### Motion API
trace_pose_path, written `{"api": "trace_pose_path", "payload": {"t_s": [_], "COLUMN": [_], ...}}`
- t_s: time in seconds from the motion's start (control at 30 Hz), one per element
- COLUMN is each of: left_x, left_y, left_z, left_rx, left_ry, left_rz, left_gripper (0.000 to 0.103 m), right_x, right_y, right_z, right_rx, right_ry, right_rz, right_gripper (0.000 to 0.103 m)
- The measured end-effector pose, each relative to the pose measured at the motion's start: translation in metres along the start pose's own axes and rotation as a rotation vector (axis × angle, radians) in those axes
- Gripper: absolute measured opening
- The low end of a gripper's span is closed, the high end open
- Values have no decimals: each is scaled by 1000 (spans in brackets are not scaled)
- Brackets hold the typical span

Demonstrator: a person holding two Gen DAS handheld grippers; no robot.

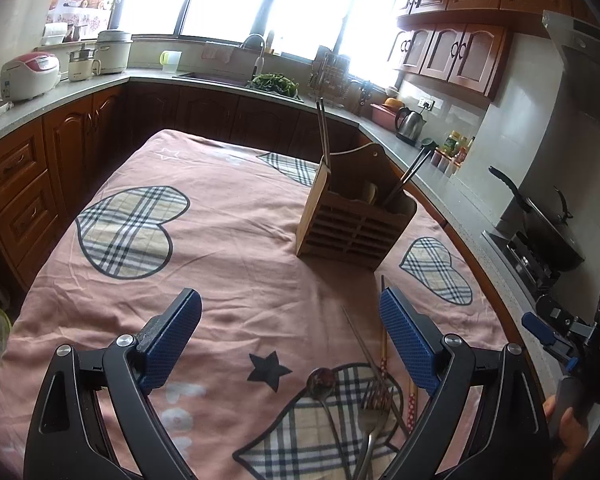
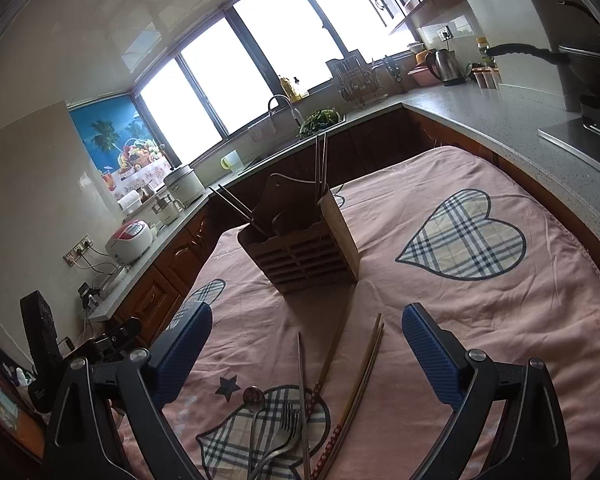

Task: Organize utensils
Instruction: 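Withdraw both open tools back toward the utensils on the cloth, then grasp a thin metal chopstick with the left tool while the right tool grasps a wooden chopstick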

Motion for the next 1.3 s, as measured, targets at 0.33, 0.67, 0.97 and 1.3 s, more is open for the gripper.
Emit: {"api": "trace_pose_path", "payload": {"t_s": [0.33, 0.67, 0.97, 1.3], "left_x": [11, 6, -5, -19], "left_y": [-16, -37, -54, -82], "left_z": [-41, -62, -75, -60], "left_rx": [96, 180, 247, 299], "left_ry": [32, 5, -43, -75], "left_rz": [7, 5, 2, -9], "left_gripper": [93, 93, 93, 93], "right_x": [-14, -27, -28, -27], "right_y": [-4, -13, -30, -48], "right_z": [-46, -58, -63, -56], "right_rx": [79, 117, 155, 177], "right_ry": [-9, -20, 0, 33], "right_rz": [-22, -49, -58, -85], "right_gripper": [97, 97, 97, 90]}}
Point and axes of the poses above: each gripper's, at about its wrist camera, not at the fingertips, and y roughly against the way its jaws point, x to its left, z to its top, the point moved 4 cm from there along -y, roughly the way its jaws point, and after that the axes turned 5 degrees about -z, right-handed, at the moved point
